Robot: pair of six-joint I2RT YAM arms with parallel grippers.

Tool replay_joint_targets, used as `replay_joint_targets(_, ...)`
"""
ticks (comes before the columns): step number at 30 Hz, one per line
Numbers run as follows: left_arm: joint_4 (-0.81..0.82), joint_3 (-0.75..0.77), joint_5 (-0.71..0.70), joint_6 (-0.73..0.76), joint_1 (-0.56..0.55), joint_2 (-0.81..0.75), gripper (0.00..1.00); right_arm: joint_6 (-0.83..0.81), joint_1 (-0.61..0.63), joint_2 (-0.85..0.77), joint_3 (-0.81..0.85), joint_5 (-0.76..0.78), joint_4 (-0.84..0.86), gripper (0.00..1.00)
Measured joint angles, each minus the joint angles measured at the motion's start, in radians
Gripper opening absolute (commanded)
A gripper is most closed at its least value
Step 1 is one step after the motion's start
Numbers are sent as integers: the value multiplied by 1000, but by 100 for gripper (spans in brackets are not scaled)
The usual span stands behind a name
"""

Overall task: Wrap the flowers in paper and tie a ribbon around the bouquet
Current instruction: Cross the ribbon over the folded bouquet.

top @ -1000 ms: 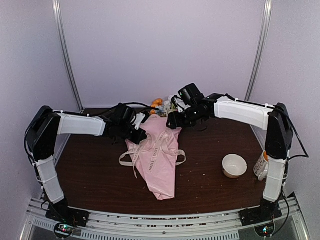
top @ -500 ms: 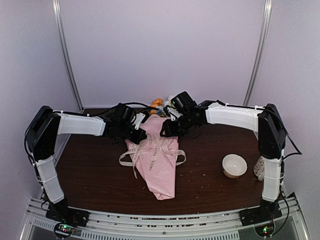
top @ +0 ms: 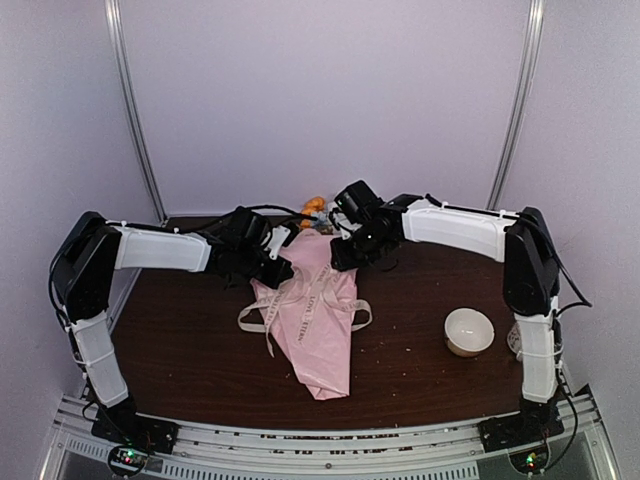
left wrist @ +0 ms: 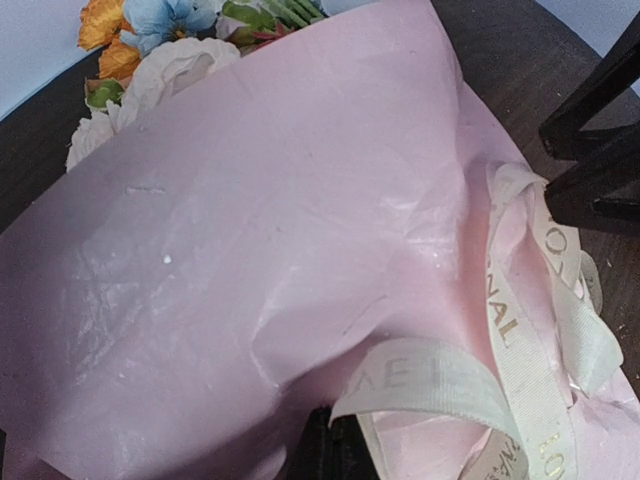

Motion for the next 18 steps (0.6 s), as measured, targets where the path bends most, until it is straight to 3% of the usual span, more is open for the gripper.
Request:
replay_joint_targets(7,6,-10,0,0,0,0,0,-20,0,88,79,-76,-16,0)
replay_joint_targets(18,61,-56,42,-13,16,-19,0,74,3,196,166,-418,114,0)
